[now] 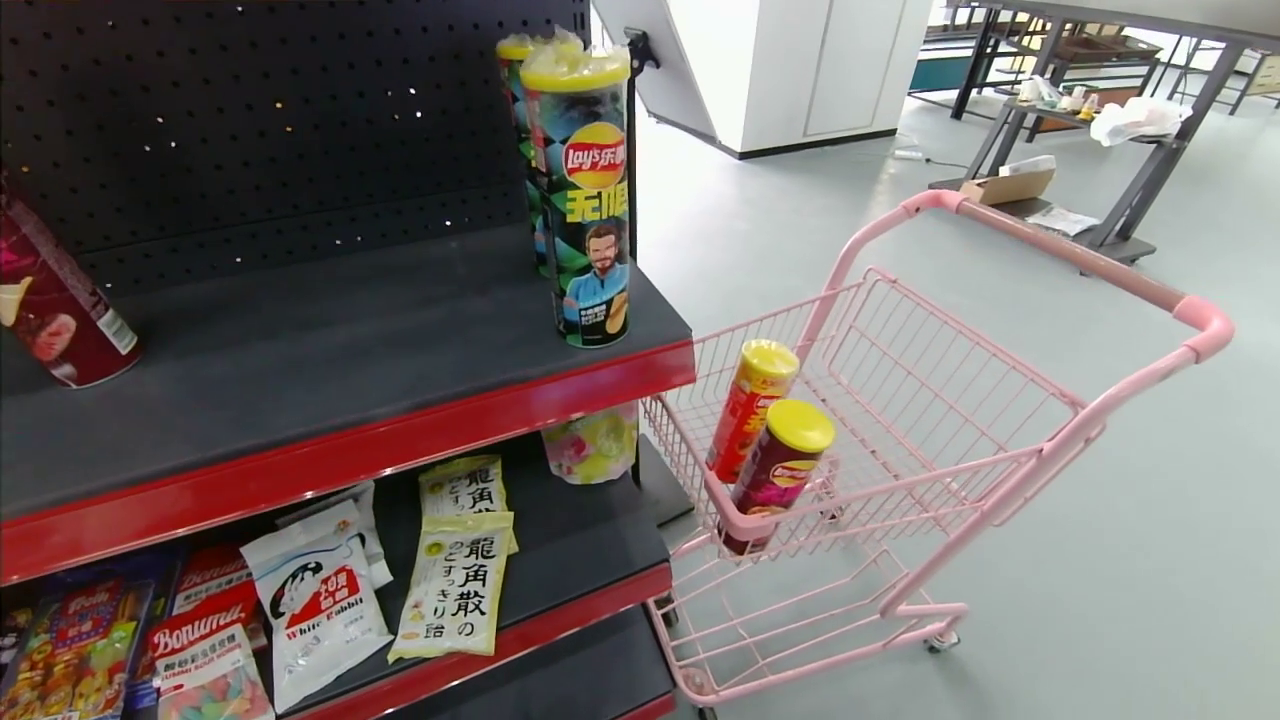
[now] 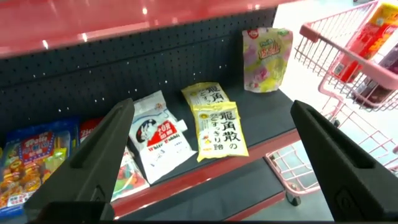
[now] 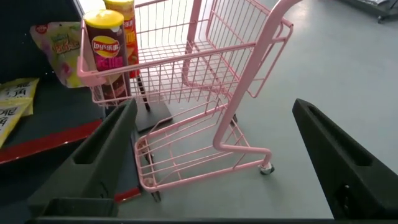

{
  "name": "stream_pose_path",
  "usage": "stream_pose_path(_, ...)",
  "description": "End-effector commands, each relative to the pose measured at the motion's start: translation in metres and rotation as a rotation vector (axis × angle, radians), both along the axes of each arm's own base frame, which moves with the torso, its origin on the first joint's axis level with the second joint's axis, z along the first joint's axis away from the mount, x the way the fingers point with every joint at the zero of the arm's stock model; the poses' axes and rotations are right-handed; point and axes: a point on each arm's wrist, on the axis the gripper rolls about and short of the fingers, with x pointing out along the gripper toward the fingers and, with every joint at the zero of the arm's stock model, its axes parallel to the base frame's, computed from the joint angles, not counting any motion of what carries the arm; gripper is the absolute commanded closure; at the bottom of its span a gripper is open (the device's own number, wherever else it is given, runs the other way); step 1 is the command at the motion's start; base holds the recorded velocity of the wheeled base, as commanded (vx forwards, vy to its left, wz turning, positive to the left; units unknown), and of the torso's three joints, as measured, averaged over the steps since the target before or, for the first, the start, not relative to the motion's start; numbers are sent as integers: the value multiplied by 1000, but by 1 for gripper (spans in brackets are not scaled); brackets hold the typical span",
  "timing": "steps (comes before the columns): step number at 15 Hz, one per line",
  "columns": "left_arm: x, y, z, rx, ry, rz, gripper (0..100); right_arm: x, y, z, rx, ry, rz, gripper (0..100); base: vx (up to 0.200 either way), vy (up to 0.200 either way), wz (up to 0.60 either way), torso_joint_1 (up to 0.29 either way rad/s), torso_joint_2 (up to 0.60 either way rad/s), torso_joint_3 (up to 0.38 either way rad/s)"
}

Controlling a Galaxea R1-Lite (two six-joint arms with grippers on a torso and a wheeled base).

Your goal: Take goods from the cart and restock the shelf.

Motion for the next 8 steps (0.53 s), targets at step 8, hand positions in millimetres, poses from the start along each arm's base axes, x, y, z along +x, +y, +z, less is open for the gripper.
stream_pose_path(8, 0, 0, 0, -1, 1, -1, 0, 2, 0, 1, -1, 17, -13, 0, 0, 0, 0, -54, 149, 95)
